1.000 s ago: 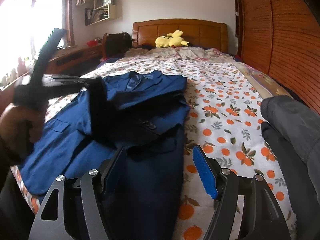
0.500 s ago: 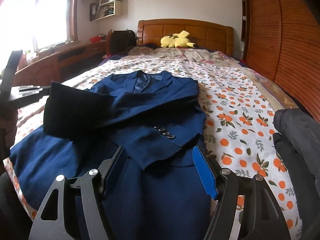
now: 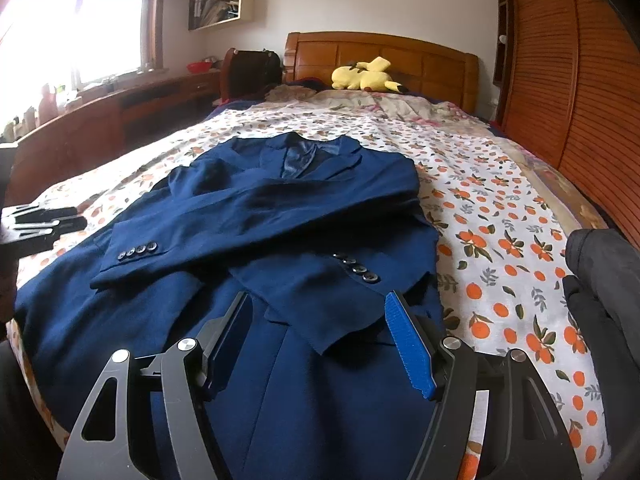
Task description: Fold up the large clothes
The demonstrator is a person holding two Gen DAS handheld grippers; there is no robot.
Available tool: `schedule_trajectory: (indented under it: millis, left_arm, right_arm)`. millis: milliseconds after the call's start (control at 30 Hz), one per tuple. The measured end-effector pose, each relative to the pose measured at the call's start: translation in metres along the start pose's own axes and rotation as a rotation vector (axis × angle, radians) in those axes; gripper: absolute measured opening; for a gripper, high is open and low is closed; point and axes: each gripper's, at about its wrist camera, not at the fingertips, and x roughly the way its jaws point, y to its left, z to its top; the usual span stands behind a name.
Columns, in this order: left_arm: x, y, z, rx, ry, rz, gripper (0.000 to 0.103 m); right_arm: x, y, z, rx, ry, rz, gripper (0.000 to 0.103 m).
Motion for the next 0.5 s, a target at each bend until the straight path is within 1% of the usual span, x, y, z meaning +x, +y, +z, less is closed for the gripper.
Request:
schedule_trajectory:
  millis: [133, 267, 433, 467, 500]
  left_arm:
    - [-0.006, -0.014, -0.013, 0.009, 0.015, -0.048, 0.045]
    - [0.001, -0.033, -0.024, 0.029, 0.055, -0.081, 0.045]
    - [0.015, -0.048, -0.035, 0.048, 0.093, -0.078, 0.045]
    - [0.016, -0.049, -0.035, 0.048, 0.095, -0.082, 0.042]
    - [0.018, -0.05, -0.036, 0.048, 0.1, -0.091, 0.034]
  right_arm:
    - [0.001, 0.0, -0.002, 0.005, 0.009, 0.004, 0.066]
    - [0.003, -0.001, -0.004, 0.007, 0.016, 0.008, 0.066]
    - [0.001, -0.001, -0.004, 0.006, 0.013, 0.011, 0.066]
    - [0.001, -0.001, -0.004, 0.006, 0.012, 0.011, 0.066]
    - [0.0, -0.001, -0.005, 0.006, 0.012, 0.012, 0.066]
